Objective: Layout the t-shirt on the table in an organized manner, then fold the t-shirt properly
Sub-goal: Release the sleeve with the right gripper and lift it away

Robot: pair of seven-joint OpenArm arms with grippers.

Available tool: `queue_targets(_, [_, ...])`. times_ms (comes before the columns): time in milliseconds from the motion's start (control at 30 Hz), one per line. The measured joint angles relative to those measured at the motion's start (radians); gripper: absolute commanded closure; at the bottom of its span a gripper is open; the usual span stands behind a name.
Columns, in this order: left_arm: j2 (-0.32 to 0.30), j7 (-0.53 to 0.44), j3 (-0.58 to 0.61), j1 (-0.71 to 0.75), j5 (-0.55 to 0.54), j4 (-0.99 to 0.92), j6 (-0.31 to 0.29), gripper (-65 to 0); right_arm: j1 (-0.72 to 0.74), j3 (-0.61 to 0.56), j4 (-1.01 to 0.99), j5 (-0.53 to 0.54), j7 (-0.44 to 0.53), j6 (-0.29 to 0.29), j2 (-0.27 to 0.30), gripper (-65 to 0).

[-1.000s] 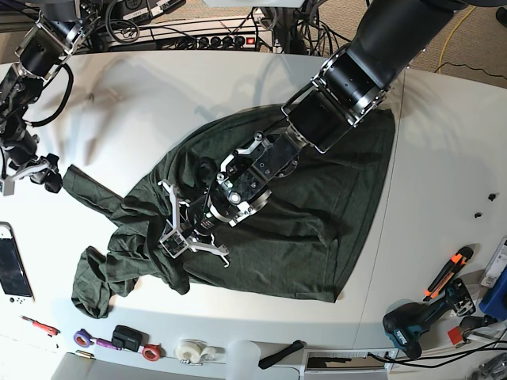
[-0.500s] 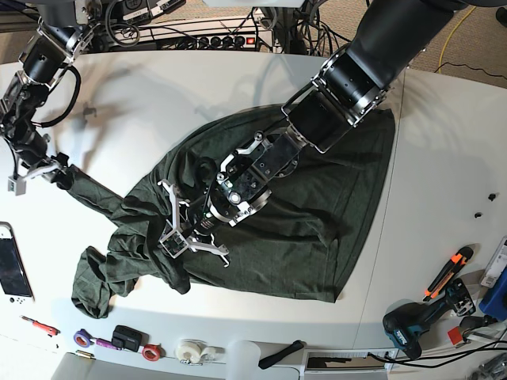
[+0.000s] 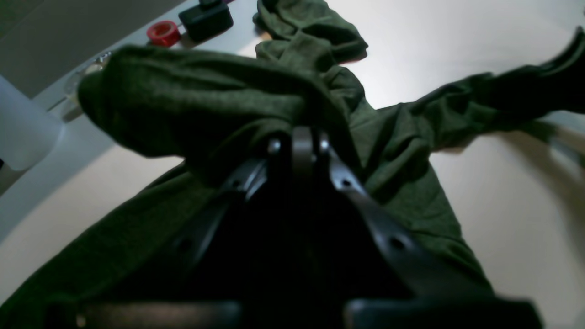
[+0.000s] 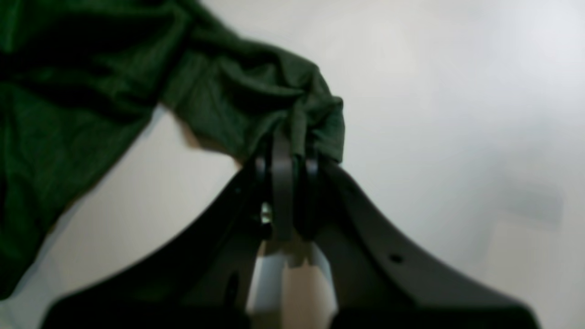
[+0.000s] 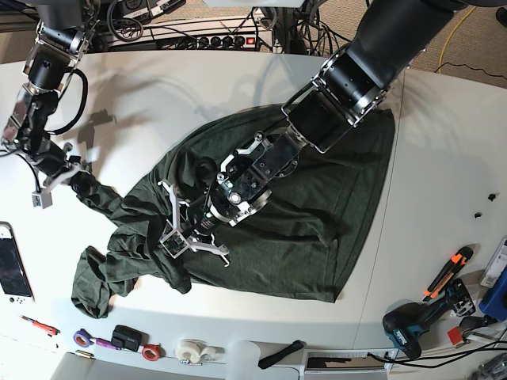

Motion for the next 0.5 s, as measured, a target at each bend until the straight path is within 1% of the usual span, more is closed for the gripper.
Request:
queue_targets(100, [0.0,0.0,0.0,0.0,0.0,0.0,0.0,0.0,-0.008,0.108,0.045,0.057,-0.164,0.0,-0.003,0.0])
queue_targets(133, [0.0,0.0,0.0,0.0,0.0,0.0,0.0,0.0,-0.011,0.148,0.069,0.078,-0.208,-0.021,-0.003,0.0])
queue_targets(200, [0.0,0.0,0.0,0.0,0.0,0.0,0.0,0.0,-0.016,0.223,0.132,0.165,-0.314,-0.005,0.001,0.0])
queue_targets(300, [0.0,0.0,0.0,0.0,0.0,0.0,0.0,0.0,-0.014,0.317,0.234,0.284,-0.429,-0.005,0.007,0.0])
queue_targets(400, [0.0,0.003,0.0,0.0,0.0,0.0,0.0,0.0,-0.044,0.373,0.312,0.423,-0.518,-0.006,0.02,0.0])
queue_targets(500, [0.0,0.003,0.0,0.0,0.0,0.0,0.0,0.0,-0.087,0.407,0.382,0.528,-0.522,-0.006,0.019,0.0])
